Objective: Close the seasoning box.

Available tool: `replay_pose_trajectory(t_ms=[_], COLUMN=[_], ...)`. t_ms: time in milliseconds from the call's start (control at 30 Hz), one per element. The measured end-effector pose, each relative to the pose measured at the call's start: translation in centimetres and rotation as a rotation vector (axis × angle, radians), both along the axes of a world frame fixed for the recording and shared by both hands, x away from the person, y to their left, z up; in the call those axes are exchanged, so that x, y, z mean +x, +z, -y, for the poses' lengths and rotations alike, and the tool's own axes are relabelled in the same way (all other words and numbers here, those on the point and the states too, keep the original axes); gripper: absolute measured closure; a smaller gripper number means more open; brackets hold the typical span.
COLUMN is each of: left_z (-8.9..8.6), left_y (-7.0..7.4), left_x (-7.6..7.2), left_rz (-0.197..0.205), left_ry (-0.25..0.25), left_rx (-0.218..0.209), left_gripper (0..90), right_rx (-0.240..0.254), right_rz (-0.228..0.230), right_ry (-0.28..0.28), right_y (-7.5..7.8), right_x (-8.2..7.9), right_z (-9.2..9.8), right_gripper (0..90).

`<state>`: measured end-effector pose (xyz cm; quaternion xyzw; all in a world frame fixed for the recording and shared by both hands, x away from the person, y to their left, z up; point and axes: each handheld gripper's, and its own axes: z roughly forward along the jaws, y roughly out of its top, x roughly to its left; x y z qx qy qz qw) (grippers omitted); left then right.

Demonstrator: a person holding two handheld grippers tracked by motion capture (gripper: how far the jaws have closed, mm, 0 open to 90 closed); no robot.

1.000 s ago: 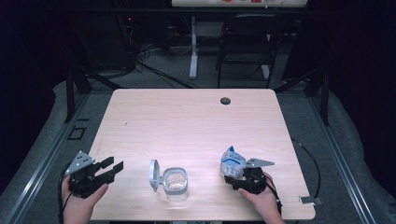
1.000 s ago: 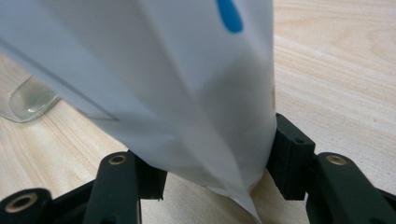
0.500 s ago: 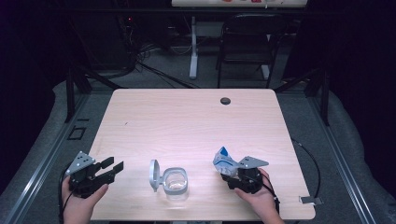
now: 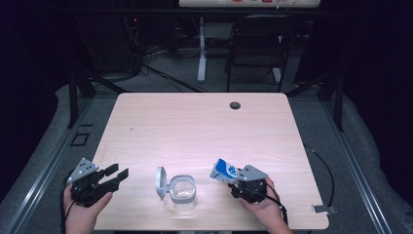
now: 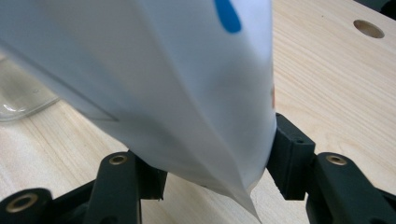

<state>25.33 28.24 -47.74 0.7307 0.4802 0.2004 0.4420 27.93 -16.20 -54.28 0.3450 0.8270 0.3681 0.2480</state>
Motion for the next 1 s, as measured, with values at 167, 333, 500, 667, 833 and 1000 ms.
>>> replay_pose_trajectory(t_ms=[167,333,500,667,833,1000], left_z=[0.0,0.0,-0.1,-0.1,0.0,0.0], left_y=[0.0,-0.1,-0.1,-0.2,-0.2,-0.2], left_x=[0.0,0.0,0.0,0.0,0.0,0.0], left_rz=[0.000,-0.003,0.000,-0.001,-0.005,-0.006], left_ry=[-0.001,0.002,0.002,0.001,-0.001,-0.002], left_rx=[0.000,0.001,-0.003,-0.001,0.002,0.002], left_gripper=[54.1,54.1,54.1,54.1,54.1,54.1], right_rx=[-0.035,-0.063,-0.086,-0.107,-0.144,-0.176], right_rz=[0.030,0.052,0.078,0.108,0.149,0.170], right_ry=[-0.010,-0.022,-0.015,-0.010,0.002,0.009], right_y=[0.1,0.3,0.6,0.9,1.1,1.3], right_x=[-0.1,0.0,0.0,0.1,0.0,0.0], right_z=[-0.7,-1.4,-2.1,-2.9,-3.6,-4.1], right_gripper=[46.6,46.6,46.6,46.6,46.6,46.6])
